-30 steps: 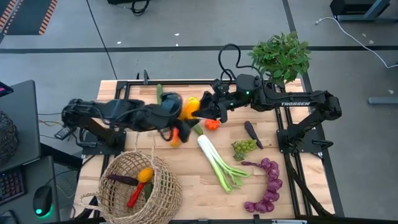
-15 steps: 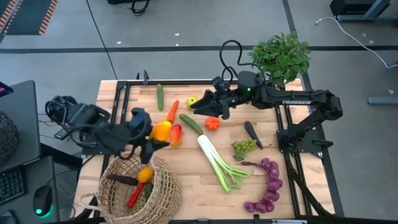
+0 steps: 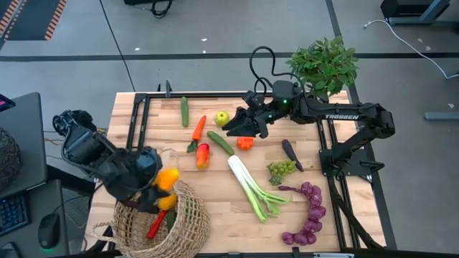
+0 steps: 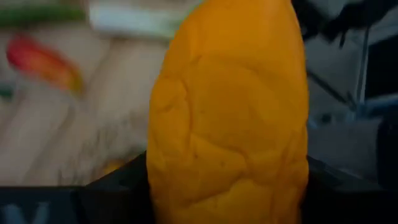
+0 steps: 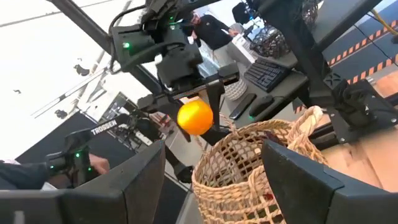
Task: Build produce basket
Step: Put the right mango into the basket, then put the eggplant into the basket
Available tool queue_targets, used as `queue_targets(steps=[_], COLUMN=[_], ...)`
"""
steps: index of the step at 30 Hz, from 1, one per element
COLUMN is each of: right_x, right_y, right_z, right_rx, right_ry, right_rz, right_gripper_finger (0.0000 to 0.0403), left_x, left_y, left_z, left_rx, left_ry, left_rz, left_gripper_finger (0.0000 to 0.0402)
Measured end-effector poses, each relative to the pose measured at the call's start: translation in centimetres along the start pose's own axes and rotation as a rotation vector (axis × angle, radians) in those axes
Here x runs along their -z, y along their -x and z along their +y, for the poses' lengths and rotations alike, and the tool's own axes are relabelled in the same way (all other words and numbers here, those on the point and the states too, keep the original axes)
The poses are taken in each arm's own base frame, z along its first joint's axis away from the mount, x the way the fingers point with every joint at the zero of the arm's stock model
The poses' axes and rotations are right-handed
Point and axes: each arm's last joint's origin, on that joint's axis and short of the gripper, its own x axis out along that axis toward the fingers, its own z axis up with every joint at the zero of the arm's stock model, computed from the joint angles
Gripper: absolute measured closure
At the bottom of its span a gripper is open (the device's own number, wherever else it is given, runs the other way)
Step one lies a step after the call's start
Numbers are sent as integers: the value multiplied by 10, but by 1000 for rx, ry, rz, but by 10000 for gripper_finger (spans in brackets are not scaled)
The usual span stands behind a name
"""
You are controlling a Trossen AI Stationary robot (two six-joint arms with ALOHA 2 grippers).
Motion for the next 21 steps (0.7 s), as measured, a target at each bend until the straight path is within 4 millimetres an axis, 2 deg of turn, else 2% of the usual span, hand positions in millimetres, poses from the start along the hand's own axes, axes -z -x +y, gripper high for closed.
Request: queue_targets(steps=[6,10,16,21], right_x=[1,3,10,16], right_y=[-1,-1,0,0], right_z=[1,2,0,-1], right_rx=[-17,-46,-47,15], right_ry=[3,39,-90,-87], right_rz=[18,57,145,170], right_gripper_finger=[133,133,135,142], left_x=[16,22,19,10], left_y=[2,-4,-25,-37], left_z=[5,3,-8,-9], left_rx=[-46,-83,-72,-79], left_ry=[63,89,136,151], left_rz=[218,315,424,414], left_gripper_finger=[121,104,87,87])
